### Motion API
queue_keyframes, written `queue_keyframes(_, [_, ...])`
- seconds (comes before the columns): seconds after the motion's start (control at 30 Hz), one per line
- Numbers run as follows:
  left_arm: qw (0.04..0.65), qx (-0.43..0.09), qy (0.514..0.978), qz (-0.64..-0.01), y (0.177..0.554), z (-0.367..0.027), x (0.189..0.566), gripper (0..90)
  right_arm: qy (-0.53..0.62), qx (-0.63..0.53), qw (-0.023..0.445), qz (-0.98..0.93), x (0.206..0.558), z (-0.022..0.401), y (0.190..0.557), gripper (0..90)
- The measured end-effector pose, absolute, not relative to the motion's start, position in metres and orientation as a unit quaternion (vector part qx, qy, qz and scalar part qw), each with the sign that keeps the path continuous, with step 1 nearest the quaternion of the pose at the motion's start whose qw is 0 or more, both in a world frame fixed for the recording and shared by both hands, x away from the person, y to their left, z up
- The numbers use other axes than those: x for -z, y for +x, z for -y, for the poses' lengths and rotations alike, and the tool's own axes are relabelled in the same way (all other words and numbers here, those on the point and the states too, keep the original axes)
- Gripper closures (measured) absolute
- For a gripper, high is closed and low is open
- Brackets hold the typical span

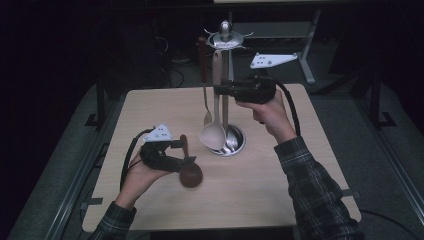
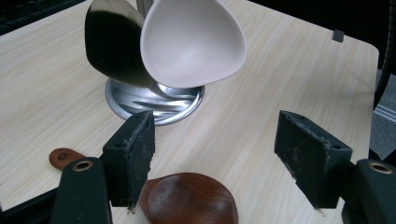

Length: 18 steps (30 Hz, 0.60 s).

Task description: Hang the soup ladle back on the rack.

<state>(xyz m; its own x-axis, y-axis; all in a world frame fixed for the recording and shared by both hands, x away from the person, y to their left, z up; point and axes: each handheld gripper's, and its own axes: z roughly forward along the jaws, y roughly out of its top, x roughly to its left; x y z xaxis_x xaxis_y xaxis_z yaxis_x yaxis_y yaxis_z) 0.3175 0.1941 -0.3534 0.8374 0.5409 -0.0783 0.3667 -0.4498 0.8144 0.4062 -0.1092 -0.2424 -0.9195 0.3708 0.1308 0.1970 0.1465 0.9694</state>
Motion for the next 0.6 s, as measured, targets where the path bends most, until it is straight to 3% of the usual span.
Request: queue_keyframes(0.6, [0.442, -0.092, 0.852, -0.264, 0.318, -0.193, 0.355, 28.7, 0.216, -0.633, 0.075, -0.739, 0.251, 0.119, 0.416, 70.2])
